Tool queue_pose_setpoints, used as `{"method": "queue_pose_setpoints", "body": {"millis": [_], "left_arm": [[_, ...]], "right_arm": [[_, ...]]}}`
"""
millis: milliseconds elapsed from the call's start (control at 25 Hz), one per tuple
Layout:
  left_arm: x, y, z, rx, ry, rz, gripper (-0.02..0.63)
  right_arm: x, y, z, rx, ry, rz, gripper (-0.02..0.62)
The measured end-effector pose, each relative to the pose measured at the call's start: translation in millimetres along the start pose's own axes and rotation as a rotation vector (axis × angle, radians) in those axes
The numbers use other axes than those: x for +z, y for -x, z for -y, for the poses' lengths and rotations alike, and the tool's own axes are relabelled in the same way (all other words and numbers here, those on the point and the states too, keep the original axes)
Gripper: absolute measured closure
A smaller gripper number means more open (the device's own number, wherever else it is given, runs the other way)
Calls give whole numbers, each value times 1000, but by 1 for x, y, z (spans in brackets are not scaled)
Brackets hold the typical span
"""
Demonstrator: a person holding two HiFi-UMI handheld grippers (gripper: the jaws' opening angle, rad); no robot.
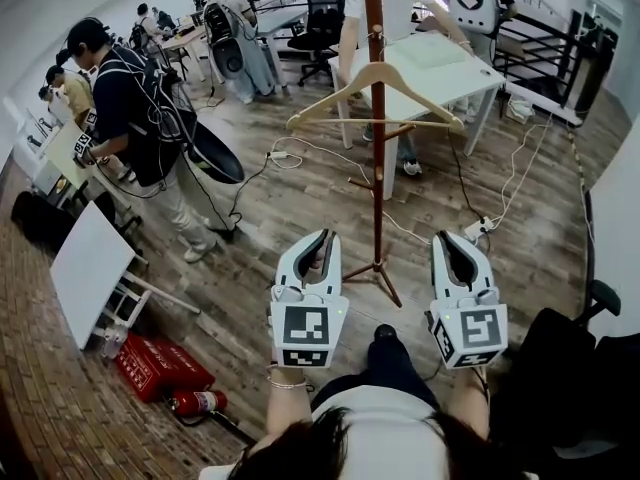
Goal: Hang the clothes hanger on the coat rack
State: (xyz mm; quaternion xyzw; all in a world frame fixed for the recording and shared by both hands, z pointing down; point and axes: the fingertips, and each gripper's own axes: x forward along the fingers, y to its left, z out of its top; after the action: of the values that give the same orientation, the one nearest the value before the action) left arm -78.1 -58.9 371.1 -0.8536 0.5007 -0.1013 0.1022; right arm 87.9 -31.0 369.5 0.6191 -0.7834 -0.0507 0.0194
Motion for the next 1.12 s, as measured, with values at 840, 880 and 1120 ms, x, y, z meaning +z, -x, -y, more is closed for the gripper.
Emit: {"method": "queue_pose_setpoints", "body": {"millis": [840, 880, 1120], "left_arm": [[-2, 38, 25, -19, 109, 43, 578], [-3, 39, 27, -22, 109, 42, 578], [-4, 44, 26, -12, 147, 53, 578]], "right_arm": [[-4, 42, -21, -18, -107, -22, 554], [-5, 43, -21, -20, -107, -27, 555], [-11, 47, -26, -24, -134, -48, 557]]}}
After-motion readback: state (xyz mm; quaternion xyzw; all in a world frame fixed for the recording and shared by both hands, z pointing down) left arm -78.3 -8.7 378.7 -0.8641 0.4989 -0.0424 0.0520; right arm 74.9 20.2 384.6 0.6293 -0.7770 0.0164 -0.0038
